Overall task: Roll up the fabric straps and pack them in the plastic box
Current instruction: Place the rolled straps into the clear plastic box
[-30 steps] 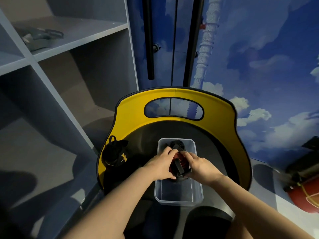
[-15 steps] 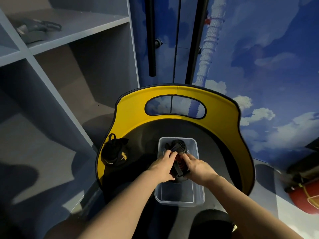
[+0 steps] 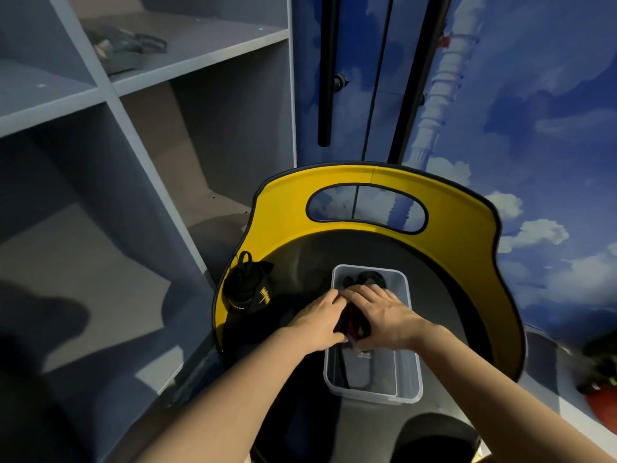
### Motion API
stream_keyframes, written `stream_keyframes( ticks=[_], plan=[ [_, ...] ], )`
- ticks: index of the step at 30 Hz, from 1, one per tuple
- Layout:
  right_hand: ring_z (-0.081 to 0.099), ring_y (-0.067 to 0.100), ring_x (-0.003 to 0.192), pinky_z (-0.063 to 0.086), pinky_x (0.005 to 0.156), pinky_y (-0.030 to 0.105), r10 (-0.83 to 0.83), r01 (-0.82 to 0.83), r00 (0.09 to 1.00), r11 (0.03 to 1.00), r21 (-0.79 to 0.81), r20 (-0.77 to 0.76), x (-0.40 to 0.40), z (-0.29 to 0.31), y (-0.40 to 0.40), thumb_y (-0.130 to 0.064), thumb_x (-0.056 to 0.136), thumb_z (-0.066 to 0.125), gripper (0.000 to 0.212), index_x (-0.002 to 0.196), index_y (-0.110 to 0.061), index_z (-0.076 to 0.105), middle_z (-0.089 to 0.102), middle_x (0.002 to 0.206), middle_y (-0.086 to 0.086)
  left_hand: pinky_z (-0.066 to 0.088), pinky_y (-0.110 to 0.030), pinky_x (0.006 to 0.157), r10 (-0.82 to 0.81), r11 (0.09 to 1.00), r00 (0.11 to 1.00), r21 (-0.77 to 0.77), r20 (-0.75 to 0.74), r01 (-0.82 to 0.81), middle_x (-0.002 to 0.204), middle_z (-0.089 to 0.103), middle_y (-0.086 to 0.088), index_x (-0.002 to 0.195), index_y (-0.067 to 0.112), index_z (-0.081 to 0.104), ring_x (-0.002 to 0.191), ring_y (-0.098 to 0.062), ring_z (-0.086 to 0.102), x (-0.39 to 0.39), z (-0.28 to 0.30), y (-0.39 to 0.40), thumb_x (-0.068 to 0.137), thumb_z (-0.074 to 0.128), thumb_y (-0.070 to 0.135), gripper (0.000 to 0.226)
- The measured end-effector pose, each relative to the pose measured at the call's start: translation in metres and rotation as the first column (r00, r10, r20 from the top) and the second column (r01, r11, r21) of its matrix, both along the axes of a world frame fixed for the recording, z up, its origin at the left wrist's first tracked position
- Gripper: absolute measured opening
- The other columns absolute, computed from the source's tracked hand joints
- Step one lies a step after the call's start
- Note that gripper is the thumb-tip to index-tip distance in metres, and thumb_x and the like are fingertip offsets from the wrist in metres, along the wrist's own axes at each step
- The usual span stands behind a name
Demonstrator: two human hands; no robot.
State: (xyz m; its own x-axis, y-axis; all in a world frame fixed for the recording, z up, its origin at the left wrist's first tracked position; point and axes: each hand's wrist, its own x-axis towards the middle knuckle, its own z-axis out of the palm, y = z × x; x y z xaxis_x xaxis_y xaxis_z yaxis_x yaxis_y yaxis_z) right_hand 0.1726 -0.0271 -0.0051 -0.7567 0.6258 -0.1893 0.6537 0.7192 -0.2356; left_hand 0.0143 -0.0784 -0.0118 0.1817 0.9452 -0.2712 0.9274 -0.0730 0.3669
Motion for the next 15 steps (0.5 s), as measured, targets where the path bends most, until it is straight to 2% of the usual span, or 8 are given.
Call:
stream_keyframes(
  ticks=[3, 5, 8, 11, 15],
  plan=[
    [0.015, 0.019, 0.140, 0.011, 0.116, 0.038, 0.039, -0.037, 0.999, 0.996, -0.083, 0.028, -0.017, 0.009, 0.003, -0.064, 0.065, 0.069, 0.110, 0.149, -0.029, 0.008, 0.020, 0.152, -0.004, 0.038, -0.036, 0.102, 0.038, 0.998, 0.999, 0.053, -0.008, -0.037, 0.145, 0.025, 0.000, 0.141, 0.014, 0.033, 0.132, -0.022, 0.036, -0.024, 0.004, -0.002, 0.091, 0.058, 0.030, 0.058],
    [0.011, 0.021, 0.143, 0.009, 0.116, 0.037, 0.043, -0.040, 0.999, 0.994, -0.101, 0.028, -0.031, 0.016, 0.003, -0.067, 0.069, 0.065, 0.107, 0.150, -0.027, 0.007, 0.017, 0.155, -0.003, 0.041, -0.037, 0.101, 0.116, 0.991, 0.993, 0.063, -0.004, -0.115, 0.143, 0.028, 0.002, 0.141, 0.017, 0.034, 0.130, -0.021, 0.038, -0.042, 0.004, -0.004, 0.092, 0.057, 0.030, 0.055],
    [0.015, 0.024, 0.142, 0.013, 0.115, 0.036, 0.029, -0.029, 1.000, 0.992, -0.122, -0.004, -0.057, 0.017, 0.007, -0.065, 0.074, 0.062, 0.099, 0.150, -0.024, 0.012, 0.019, 0.155, 0.000, 0.043, -0.036, 0.097, 0.285, 0.956, 0.958, 0.070, -0.007, -0.284, 0.136, 0.034, 0.000, 0.133, 0.019, 0.040, 0.125, -0.021, 0.042, -0.072, 0.004, -0.008, 0.091, 0.057, 0.030, 0.047],
    [0.022, 0.025, 0.139, 0.020, 0.114, 0.037, 0.025, -0.027, 1.000, 0.988, -0.149, -0.014, -0.084, 0.011, 0.017, -0.060, 0.076, 0.064, 0.095, 0.149, -0.020, 0.017, 0.025, 0.152, 0.004, 0.046, -0.034, 0.090, 0.438, 0.898, 0.898, 0.073, -0.046, -0.434, 0.129, 0.042, -0.006, 0.123, 0.014, 0.042, 0.118, -0.024, 0.047, -0.101, 0.004, -0.015, 0.091, 0.058, 0.030, 0.039],
    [0.022, 0.027, 0.140, 0.025, 0.113, 0.039, -0.013, 0.004, 0.999, 0.977, -0.212, -0.039, -0.122, 0.000, 0.027, -0.055, 0.075, 0.068, 0.095, 0.148, -0.020, 0.019, 0.025, 0.152, 0.005, 0.049, -0.040, 0.090, 0.609, 0.786, 0.788, -0.064, -0.087, -0.615, 0.128, 0.049, -0.014, 0.130, 0.008, 0.033, 0.117, -0.031, 0.053, -0.131, 0.000, -0.022, 0.088, 0.062, 0.033, 0.057]
  ],
)
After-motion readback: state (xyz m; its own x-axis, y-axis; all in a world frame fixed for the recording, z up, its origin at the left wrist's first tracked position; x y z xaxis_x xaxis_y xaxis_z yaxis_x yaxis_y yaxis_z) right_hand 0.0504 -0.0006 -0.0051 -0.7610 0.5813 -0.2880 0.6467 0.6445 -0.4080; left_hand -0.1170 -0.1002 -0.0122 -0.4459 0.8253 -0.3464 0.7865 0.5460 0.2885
